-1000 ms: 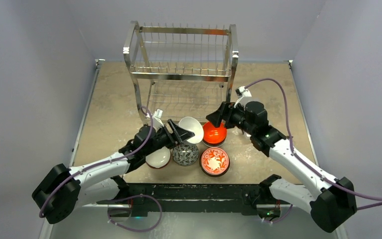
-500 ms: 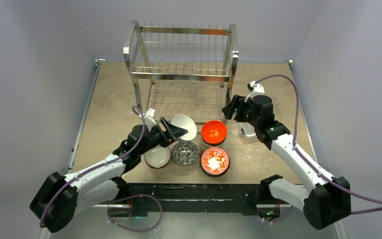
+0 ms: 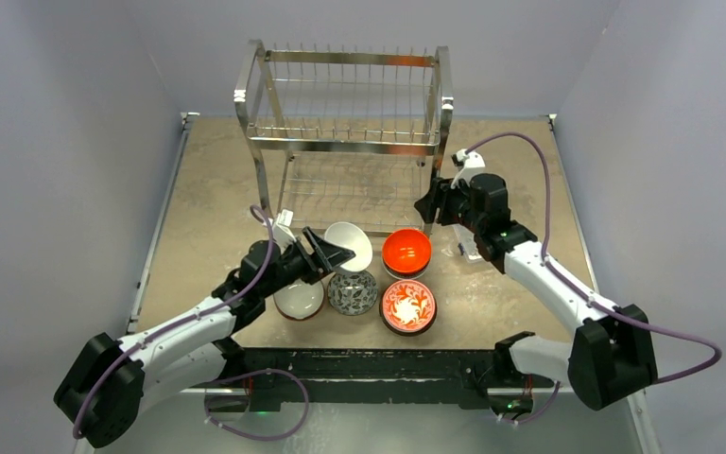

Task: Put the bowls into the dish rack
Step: Adjust the dish rack at the center of the board.

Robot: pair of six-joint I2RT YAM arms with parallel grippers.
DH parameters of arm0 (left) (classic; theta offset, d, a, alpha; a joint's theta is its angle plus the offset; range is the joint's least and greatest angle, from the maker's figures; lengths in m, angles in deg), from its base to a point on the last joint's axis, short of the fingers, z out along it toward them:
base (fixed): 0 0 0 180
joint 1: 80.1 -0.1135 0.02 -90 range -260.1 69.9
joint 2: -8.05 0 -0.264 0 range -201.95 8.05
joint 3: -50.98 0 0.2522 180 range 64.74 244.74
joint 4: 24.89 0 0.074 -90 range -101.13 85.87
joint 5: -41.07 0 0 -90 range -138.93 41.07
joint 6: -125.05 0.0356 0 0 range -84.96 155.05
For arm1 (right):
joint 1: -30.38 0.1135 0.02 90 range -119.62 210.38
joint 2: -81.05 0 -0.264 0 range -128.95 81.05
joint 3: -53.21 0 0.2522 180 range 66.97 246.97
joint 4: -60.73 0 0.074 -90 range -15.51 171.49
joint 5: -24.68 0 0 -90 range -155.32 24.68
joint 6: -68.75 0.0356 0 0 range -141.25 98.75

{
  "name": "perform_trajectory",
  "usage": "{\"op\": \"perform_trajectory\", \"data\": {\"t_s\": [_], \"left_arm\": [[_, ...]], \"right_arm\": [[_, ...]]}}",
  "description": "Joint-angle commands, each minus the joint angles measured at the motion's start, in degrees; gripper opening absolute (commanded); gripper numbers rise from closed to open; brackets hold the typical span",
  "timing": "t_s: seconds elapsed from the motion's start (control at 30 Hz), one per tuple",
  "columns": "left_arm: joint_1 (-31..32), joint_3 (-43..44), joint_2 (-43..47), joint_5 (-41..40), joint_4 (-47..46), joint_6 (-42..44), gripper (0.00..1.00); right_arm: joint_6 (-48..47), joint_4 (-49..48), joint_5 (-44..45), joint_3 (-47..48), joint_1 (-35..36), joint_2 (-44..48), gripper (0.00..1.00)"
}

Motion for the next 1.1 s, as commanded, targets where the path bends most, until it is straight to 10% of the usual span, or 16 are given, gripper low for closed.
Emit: {"op": "perform_trajectory", "data": {"t_s": [0.0,0.5,1.07], "left_arm": [[-0.7,0.4,1.9,0.7,-4.7,-0.3,0.43],[-0.9,7.5,0.2,-1.0,3.7,9.4,0.29],[-1.3,18.5,-16.2,-2.4,-1.1,14.6,0.19]], "right_arm": [[-2.7,-5.0,-6.3,1.6,-0.2,0.0,0.56],[-1.4,-8.1,-19.4,-4.9,-0.3,3.8,0.39],[0.8,-5.1,-16.4,-5.5,-0.2,7.2,0.54]]}}
